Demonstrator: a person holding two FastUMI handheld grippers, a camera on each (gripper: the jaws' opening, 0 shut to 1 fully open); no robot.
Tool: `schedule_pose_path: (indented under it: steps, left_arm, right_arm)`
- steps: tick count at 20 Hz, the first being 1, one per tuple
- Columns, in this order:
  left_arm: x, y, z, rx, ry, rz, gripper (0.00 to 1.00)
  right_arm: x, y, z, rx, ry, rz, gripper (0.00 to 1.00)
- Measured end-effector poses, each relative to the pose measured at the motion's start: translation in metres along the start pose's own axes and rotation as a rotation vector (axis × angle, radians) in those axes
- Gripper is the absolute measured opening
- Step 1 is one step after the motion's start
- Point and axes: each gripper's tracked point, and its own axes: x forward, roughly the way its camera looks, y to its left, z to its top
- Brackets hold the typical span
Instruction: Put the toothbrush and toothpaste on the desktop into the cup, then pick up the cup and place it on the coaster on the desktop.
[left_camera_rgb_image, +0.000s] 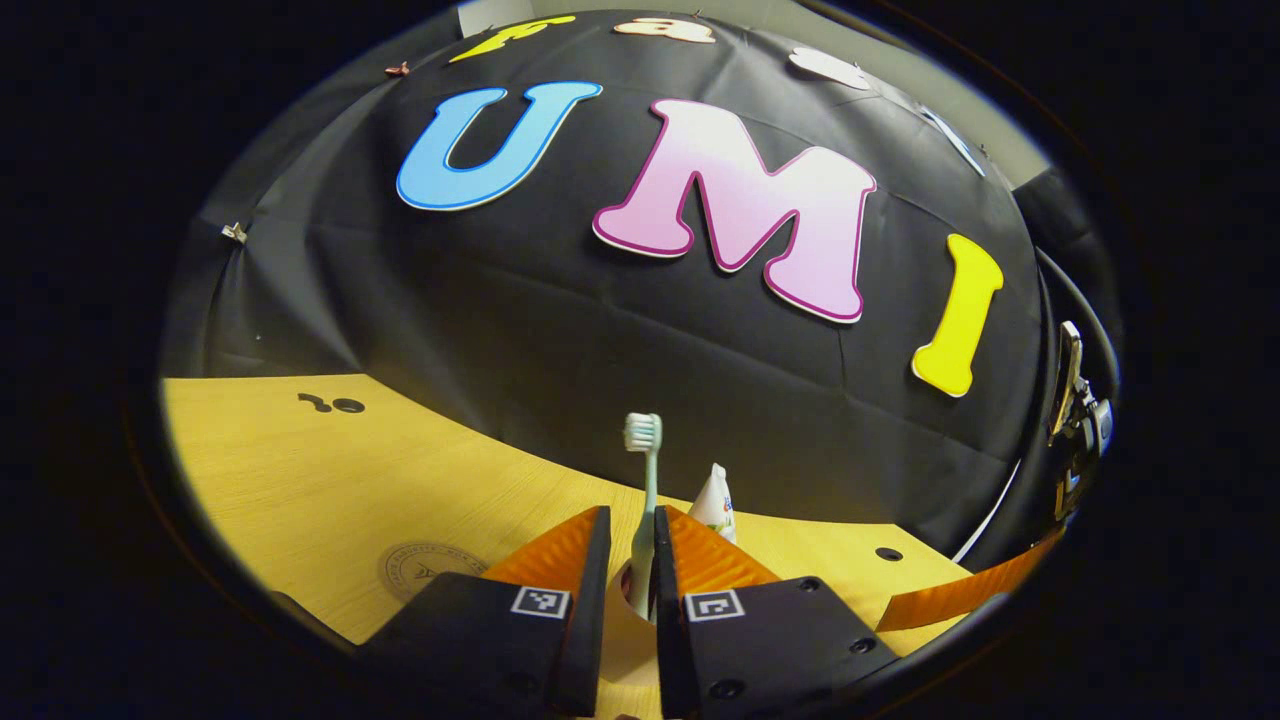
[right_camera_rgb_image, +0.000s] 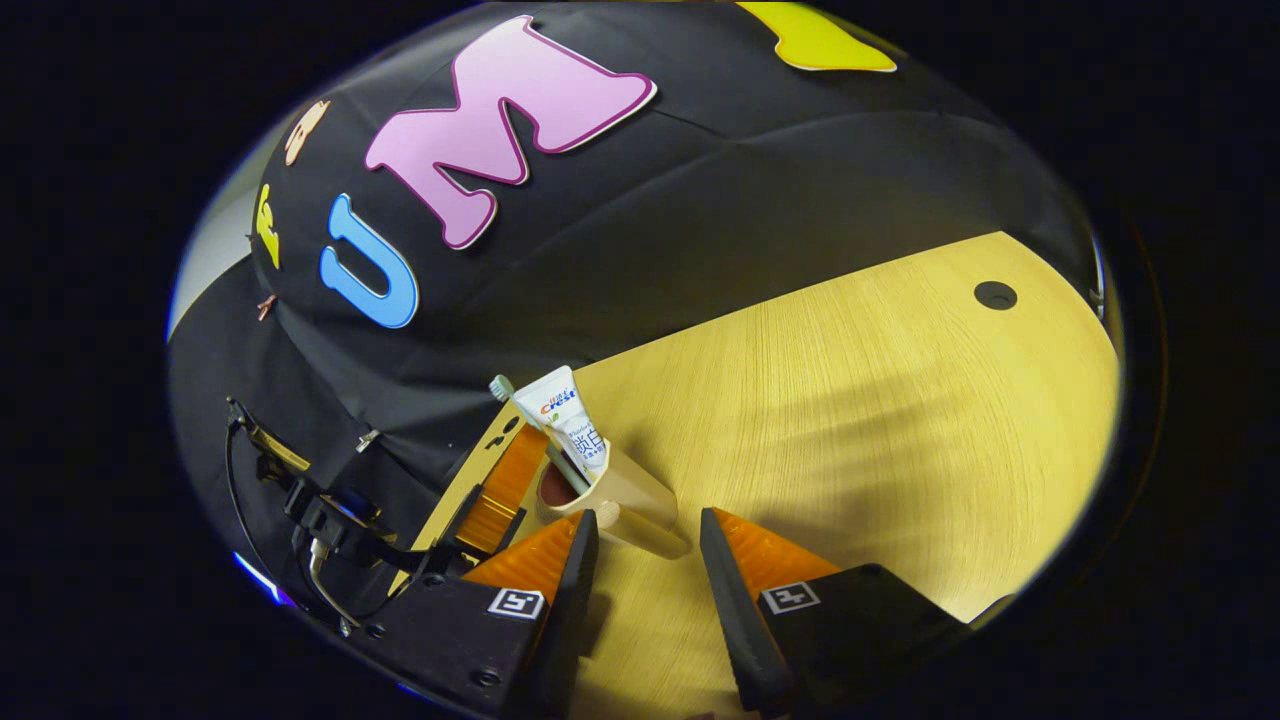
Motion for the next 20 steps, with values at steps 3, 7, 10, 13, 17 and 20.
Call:
schedule_pose_path:
  steps: [3,7,10,13,17,20]
  left_arm:
    - [-0.015,0.003,0.005,-0.001,0.023,-0.002,0.42]
    - [-0.053,0.013,0.017,0.012,0.071,0.003,0.51]
    - [-0.089,0.025,0.024,0.006,0.12,0.028,0.53]
    - [-0.128,0.036,0.026,-0.012,0.171,0.053,0.54]
    - [-0.173,0.052,0.027,-0.024,0.225,0.094,0.53]
    - [-0.201,0.057,0.029,-0.03,0.251,0.11,0.54]
  right_arm:
    - [-0.005,0.002,0.006,-0.042,0.03,-0.003,0.63]
    - [-0.005,0.013,0.009,-0.131,0.107,0.004,0.63]
    - [-0.002,0.023,0.001,-0.249,0.202,0.011,0.64]
    - [0.008,0.025,-0.012,-0.396,0.307,0.004,0.64]
    - [0.02,0.033,-0.026,-0.507,0.408,0.011,0.64]
    - [0.034,0.03,-0.03,-0.553,0.452,-0.015,0.64]
